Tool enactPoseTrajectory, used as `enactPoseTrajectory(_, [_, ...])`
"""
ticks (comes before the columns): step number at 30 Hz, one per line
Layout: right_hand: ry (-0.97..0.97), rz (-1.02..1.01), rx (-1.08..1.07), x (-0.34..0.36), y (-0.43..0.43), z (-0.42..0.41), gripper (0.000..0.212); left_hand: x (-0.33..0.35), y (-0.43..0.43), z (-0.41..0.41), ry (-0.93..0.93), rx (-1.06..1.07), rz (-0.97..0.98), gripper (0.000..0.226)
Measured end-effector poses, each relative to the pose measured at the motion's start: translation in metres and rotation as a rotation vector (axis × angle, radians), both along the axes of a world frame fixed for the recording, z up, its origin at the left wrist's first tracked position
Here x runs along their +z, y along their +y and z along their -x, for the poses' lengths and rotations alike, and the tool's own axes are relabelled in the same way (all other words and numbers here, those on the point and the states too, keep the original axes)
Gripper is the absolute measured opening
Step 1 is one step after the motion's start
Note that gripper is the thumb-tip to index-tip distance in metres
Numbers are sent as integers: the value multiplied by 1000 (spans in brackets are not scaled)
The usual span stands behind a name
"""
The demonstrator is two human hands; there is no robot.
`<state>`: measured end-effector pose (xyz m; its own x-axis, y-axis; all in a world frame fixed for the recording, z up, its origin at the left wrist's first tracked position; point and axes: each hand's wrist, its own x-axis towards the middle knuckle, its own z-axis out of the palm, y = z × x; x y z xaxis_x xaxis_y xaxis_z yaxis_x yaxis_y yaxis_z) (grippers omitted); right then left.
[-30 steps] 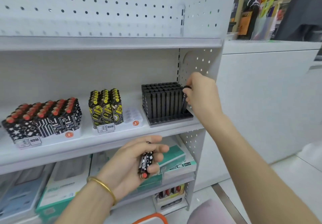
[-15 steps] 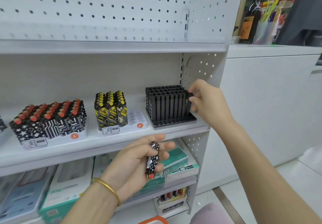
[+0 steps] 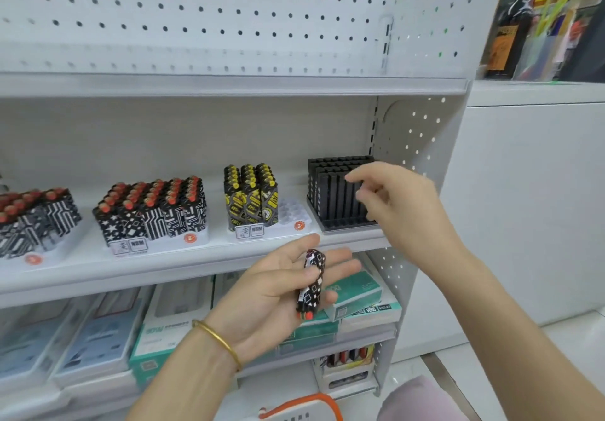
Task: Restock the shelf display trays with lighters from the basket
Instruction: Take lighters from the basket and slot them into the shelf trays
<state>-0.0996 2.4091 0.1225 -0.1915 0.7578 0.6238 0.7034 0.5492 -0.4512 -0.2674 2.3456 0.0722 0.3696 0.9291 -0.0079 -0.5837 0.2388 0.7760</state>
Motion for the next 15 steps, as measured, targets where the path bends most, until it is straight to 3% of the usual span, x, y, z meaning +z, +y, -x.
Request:
enactPoseTrajectory(3, [-75, 245, 360, 0, -25, 30, 18, 2, -9, 19, -6, -43, -79, 60])
enactPoseTrajectory(6, [-180, 305, 561, 1, -34, 57, 18, 2, -21, 44, -3, -14, -129, 50])
enactPoseTrajectory(10, [-135, 351, 669, 7, -42, 94, 17, 4, -42, 80, 44, 121, -91, 42])
enactPoseTrajectory(15, [-83, 298, 718, 7, -50, 141, 17, 5, -68, 135, 155, 507, -124, 21])
